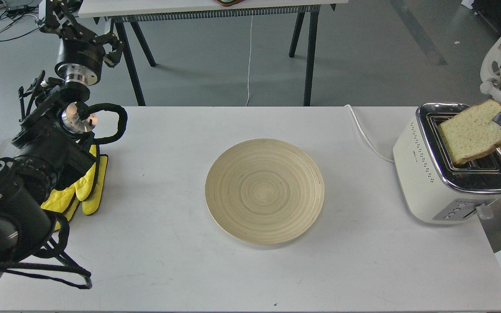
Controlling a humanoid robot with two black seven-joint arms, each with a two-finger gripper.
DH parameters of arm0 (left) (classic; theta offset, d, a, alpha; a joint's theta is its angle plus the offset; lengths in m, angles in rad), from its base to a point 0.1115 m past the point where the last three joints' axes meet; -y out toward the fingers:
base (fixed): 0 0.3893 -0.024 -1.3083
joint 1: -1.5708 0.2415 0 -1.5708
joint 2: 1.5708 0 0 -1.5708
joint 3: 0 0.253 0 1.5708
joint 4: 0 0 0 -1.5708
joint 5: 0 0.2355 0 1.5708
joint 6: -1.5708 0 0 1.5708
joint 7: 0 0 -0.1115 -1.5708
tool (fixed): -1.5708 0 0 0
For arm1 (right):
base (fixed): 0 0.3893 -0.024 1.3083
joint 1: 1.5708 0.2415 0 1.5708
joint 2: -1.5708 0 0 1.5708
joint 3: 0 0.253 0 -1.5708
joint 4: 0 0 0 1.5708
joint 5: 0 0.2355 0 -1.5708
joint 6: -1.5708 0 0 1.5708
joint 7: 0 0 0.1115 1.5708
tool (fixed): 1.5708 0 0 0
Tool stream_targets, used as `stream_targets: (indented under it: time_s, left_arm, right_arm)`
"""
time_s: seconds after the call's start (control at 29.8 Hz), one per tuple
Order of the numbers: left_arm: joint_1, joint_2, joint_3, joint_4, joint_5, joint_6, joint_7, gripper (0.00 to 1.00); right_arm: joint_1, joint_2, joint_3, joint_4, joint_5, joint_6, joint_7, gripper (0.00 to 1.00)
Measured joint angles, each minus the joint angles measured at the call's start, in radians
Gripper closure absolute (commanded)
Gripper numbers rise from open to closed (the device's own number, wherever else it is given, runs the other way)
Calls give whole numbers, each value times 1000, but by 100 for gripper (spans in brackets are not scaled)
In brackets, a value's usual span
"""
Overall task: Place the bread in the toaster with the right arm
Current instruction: 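Release the bread and raise the right gripper away from the toaster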
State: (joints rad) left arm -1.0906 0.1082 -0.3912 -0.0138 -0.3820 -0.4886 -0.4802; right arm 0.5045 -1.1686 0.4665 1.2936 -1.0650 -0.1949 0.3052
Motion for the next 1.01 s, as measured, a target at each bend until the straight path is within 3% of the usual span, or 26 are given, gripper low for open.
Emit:
stream_targets:
  time_s: [0.03, 0.1, 0.13, 0.37, 0.7, 0.8, 1.01]
  left_arm:
    - [0, 0, 0, 0, 0, 0, 0, 0]
    - [0, 0, 0, 0, 0, 0, 0, 0]
    - [0, 0, 0, 0, 0, 0, 0, 0]
    - [0, 1, 0, 0, 0, 0, 0, 0]
    - [0, -1, 0, 0, 0, 0, 0, 0]
    - [0, -1, 0, 0, 0, 0, 0, 0]
    - [0, 0, 0, 0, 0, 0, 2, 0]
  right_arm:
    - [1, 5, 2, 1, 0, 0, 0, 42]
    - [4, 19, 9, 3, 0, 1, -1, 12]
    - [6, 23, 13, 4, 0, 1, -1, 4]
    - [10, 70, 129, 41, 28, 1, 4, 1]
    - [57, 266, 312, 37, 398, 23, -3, 0]
    - [104, 369, 328, -20, 477, 74, -4, 1]
    - [159, 543, 454, -179, 681, 278, -3, 1]
